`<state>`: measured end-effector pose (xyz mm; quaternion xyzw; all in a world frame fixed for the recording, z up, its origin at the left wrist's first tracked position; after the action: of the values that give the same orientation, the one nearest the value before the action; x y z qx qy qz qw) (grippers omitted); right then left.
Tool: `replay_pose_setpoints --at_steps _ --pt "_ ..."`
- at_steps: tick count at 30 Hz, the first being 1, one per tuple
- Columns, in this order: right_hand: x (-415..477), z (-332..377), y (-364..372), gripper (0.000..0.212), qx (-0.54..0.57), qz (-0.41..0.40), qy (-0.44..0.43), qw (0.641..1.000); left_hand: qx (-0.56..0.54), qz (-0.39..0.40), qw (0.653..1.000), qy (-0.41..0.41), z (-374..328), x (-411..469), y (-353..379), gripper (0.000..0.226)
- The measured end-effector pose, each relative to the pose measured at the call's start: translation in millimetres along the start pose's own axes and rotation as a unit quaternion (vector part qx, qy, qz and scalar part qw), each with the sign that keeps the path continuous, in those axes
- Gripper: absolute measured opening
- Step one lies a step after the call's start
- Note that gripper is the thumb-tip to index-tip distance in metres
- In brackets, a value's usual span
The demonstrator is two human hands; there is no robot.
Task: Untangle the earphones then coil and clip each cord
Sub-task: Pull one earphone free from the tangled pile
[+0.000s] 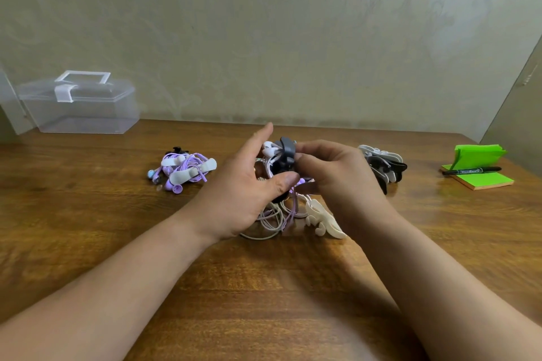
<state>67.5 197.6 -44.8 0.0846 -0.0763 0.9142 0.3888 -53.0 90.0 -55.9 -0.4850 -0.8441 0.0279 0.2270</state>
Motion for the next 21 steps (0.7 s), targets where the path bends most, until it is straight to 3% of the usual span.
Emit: replay_pose_setpoints --at_steps 5,8,10,13,16,21 --pt "3 0 -3 0.008 -0.012 -0.017 -0.011 1.0 0.023 -0.008 1.0 -0.008 5 2 -3 0.091" --pt "2 1 -1 0.008 -0.087 -0.025 -0.048 0.995 -0.014 -0.01 0.999 -0.045 8 2 -2 0.056" --pt "1 3 0 0.013 -0.121 -0.023 -0.068 0.99 -0.058 -0.027 0.996 -0.061 9 2 0 0.045" --pt "-5 11 8 0.026 -0.186 0.024 -0.096 0.978 -0.11 -0.063 0.989 -0.073 11 4 -2 0.044" --pt "-8 17 14 0.038 -0.297 0.025 -0.152 0.942 -0.194 -0.05 0.975 -0.097 8 4 -1 0.038" --pt "-4 20 9 0.043 -0.339 0.034 -0.187 0.921 -0.281 -0.023 0.95 -0.13 2 2 0 0.042"
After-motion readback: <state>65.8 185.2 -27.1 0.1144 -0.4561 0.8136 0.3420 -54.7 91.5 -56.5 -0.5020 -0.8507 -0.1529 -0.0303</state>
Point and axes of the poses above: each hand's wrist, its own x-axis towards the middle knuckle, its own y-axis out of the palm, z = x × y, the point moved 6 cm from there along x, towards the middle knuckle, and after that the axes turned 1 degree about y, right-handed, at the moved point
